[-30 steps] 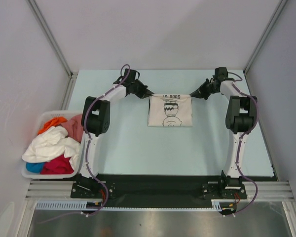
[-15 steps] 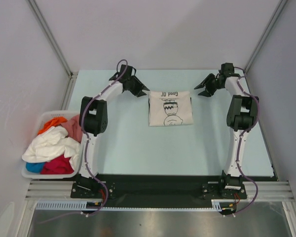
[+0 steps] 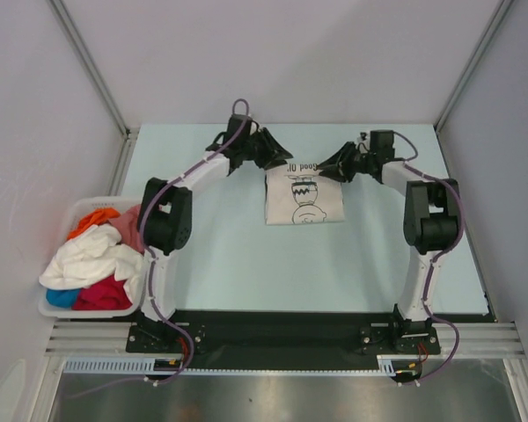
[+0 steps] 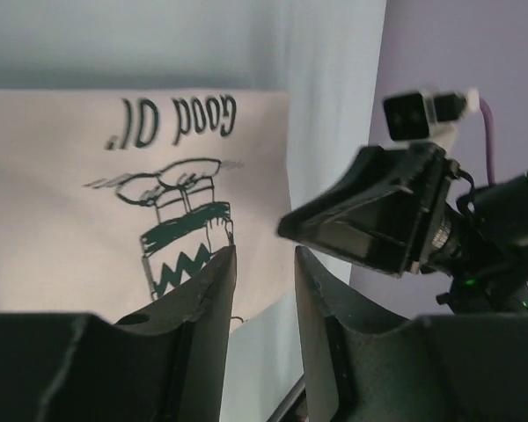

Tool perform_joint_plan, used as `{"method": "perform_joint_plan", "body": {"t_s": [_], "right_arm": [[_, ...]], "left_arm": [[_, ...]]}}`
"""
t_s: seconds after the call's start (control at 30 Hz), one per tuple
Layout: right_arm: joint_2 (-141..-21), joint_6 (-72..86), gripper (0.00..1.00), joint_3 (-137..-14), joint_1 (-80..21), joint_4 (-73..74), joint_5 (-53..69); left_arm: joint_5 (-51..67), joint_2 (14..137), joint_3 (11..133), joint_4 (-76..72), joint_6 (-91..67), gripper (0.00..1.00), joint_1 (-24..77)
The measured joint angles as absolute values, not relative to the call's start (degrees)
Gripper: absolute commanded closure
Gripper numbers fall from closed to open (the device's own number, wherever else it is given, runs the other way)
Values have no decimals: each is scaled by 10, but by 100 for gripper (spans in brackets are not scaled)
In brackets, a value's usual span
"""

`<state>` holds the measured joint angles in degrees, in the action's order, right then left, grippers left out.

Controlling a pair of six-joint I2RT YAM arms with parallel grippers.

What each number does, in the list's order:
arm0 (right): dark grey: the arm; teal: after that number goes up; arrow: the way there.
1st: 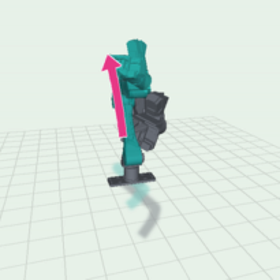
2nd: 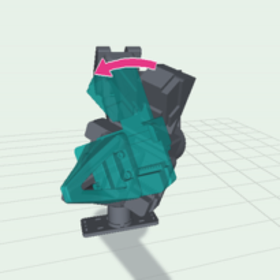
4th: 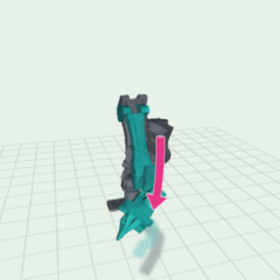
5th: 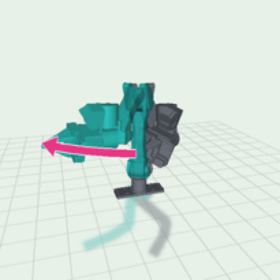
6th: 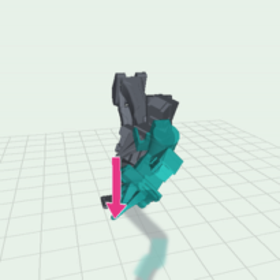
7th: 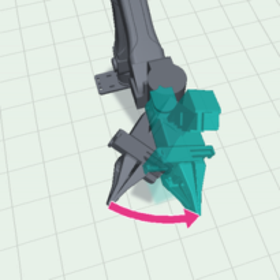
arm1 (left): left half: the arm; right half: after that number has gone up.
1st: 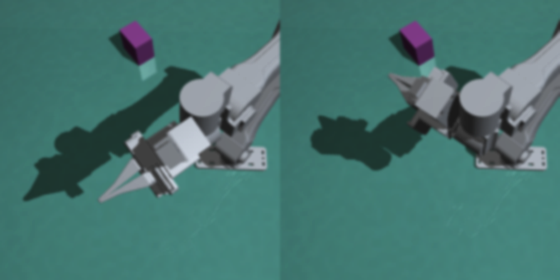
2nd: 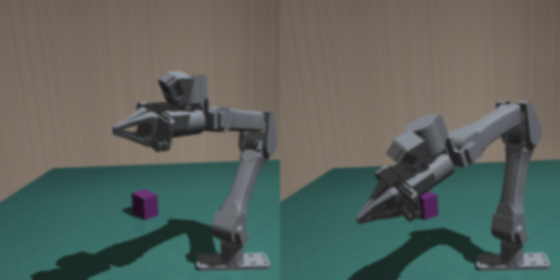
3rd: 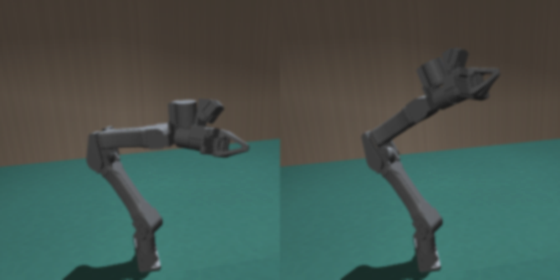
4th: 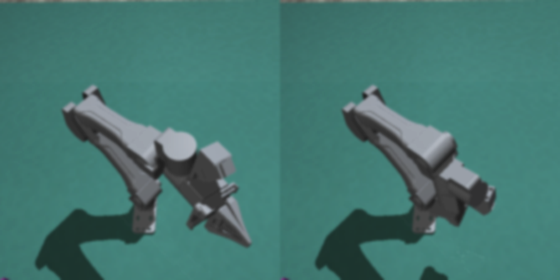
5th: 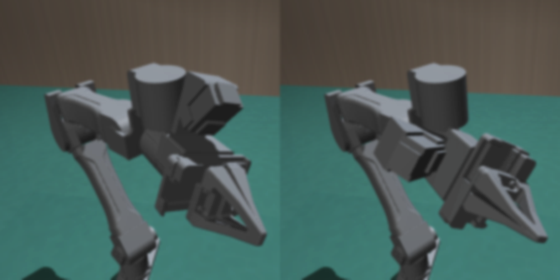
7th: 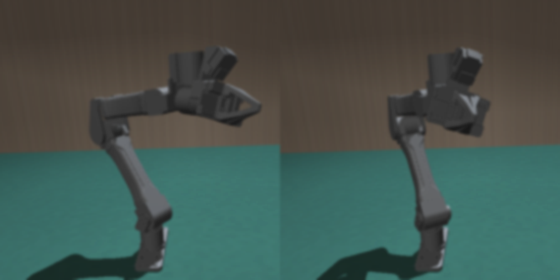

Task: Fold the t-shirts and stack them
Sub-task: Fold the tshirt

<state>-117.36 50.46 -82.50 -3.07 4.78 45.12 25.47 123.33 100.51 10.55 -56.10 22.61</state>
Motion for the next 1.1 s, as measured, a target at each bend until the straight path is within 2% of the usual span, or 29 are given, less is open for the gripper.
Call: {"method": "perform_joint_plan", "body": {"t_s": [0.1,0.23,0.37,0.53,0.83,1.1], "right_arm": [[-1209,524,69,-789,-53,-22,477],[-1272,525,69,-779,-26,-81,518],[-1320,523,69,-808,32,-88,552],[-1320,523,68,-834,71,-94,552],[-1289,551,68,-825,17,-112,545],[-1393,622,69,-924,-2,-162,533]], "left_arm": [[281,1275,1001,61,-569,60,255],[296,1316,1001,73,-556,59,267],[298,1301,978,81,-528,54,258],[305,1260,947,70,-515,54,249],[335,1298,962,-25,-561,53,238],[369,1426,1060,-20,-583,50,189]]}}
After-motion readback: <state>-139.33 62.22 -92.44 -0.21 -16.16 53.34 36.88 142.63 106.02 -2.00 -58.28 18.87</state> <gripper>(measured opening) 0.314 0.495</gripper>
